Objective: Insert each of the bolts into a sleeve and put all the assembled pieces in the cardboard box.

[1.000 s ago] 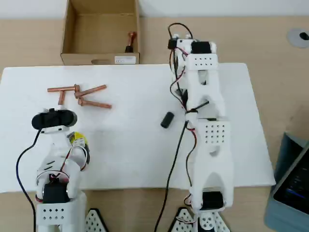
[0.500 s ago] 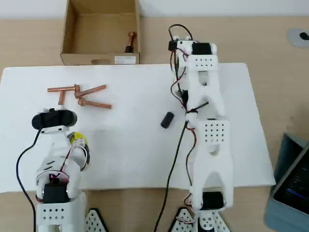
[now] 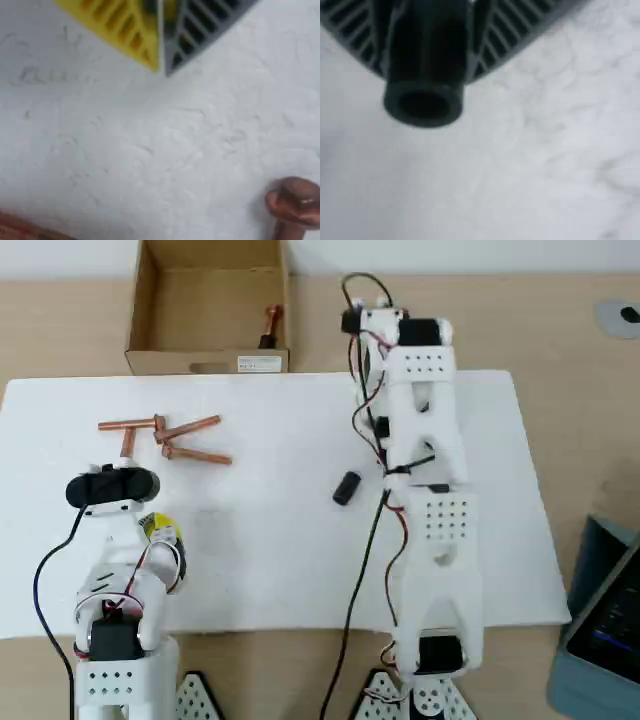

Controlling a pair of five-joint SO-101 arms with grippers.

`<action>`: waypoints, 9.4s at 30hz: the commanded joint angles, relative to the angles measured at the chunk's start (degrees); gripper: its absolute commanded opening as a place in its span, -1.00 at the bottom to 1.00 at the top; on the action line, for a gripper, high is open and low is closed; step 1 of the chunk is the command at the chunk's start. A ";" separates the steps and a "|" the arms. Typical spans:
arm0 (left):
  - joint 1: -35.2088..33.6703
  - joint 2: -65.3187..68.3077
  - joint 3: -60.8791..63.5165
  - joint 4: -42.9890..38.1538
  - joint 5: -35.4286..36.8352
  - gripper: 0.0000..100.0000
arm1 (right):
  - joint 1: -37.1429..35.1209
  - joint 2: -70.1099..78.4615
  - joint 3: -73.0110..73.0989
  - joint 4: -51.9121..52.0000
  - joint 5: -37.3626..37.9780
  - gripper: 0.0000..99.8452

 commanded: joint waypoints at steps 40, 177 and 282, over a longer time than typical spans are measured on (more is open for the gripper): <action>0.53 10.51 -21.54 10.64 -0.26 -0.99 | 19.65 -97.80 78.99 -2.02 0.62 -0.98; 24.53 57.45 -61.98 12.04 25.93 -1.00 | 5.85 -124.97 111.43 -27.52 -1.93 -0.98; 39.03 -0.66 -12.84 -16.88 12.40 -0.59 | -30.81 -162.42 137.10 -47.47 13.89 -0.98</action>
